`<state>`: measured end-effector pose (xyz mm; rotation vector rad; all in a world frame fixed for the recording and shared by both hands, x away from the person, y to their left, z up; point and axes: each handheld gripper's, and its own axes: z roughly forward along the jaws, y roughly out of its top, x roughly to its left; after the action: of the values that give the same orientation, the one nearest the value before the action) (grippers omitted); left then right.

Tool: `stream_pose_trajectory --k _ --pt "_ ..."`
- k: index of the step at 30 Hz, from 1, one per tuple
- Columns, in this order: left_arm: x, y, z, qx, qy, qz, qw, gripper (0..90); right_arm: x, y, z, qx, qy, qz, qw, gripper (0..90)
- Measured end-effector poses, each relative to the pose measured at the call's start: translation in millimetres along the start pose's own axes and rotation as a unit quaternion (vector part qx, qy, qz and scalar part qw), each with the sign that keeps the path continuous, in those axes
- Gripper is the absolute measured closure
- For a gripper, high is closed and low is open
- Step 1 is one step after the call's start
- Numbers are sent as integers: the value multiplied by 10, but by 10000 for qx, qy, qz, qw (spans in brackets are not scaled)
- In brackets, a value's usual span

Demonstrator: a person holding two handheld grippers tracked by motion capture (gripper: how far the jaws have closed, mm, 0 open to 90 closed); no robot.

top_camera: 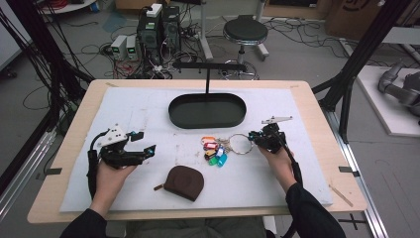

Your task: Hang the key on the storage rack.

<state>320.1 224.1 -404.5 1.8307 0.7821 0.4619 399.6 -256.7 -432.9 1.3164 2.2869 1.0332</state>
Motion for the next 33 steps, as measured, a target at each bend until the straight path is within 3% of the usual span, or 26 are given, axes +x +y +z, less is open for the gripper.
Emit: stream_pose_trajectory --k 4,9,10,18,26,28,33 --pt "1 -4 -9 3 -4 6 10000 292 35 -25 104 335 -137 -205 9991 789" --pt "3 -11 -20 7 18 -5 10000 292 51 -25 106 350 -221 -323 9986 828" --pt "-1 -13 -19 -4 13 -3 10000 292 47 -25 104 338 -230 -352 9985 874" --pt "0 -13 -28 0 22 -12 10000 292 -13 -30 84 263 -34 -71 9996 883" --pt "-2 -6 -21 -11 6 25 10000 292 -60 6 -101 -360 501 263 9977 882" --pt "-6 -4 -18 -19 9 17 10000 292 -41 15 -166 -556 694 318 9955 882" --pt "-10 4 -2 -24 -4 26 10000 292 7 20 -216 -727 934 405 9921 880"
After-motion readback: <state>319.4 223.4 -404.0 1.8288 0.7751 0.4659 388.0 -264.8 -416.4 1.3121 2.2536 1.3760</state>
